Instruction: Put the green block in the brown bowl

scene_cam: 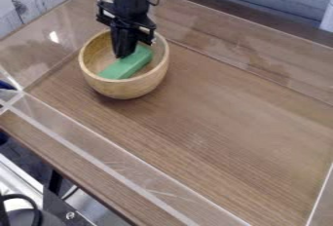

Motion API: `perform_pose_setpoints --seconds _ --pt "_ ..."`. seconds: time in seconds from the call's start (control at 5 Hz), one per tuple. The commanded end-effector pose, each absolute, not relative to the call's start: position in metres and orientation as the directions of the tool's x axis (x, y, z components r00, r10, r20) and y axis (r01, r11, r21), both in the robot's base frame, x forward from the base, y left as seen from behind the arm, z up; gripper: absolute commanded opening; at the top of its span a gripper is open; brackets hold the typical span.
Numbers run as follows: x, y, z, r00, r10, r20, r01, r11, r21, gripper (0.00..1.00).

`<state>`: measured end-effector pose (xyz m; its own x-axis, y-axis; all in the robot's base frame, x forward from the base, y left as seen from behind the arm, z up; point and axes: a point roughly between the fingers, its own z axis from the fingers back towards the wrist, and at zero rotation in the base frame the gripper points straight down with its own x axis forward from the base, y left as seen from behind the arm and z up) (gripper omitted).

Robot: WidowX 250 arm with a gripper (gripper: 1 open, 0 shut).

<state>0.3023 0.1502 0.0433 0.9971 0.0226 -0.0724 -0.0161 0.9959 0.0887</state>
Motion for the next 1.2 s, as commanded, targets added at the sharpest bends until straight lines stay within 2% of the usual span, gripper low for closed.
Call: perform_pose_setpoints --seconds 0.0,0.8,1.0 --pt "0.3033 0.1551 0.0374 0.997 0.033 -0.069 -0.026 0.995 0.093 0.00" --pt "0.3024 0.1538 0.0371 0.996 0.042 -0.081 -0.036 0.996 0.078 0.00" --pt "0.3019 0.1525 0.0429 0.996 0.045 -0.078 -0.040 0.997 0.072 1.00"
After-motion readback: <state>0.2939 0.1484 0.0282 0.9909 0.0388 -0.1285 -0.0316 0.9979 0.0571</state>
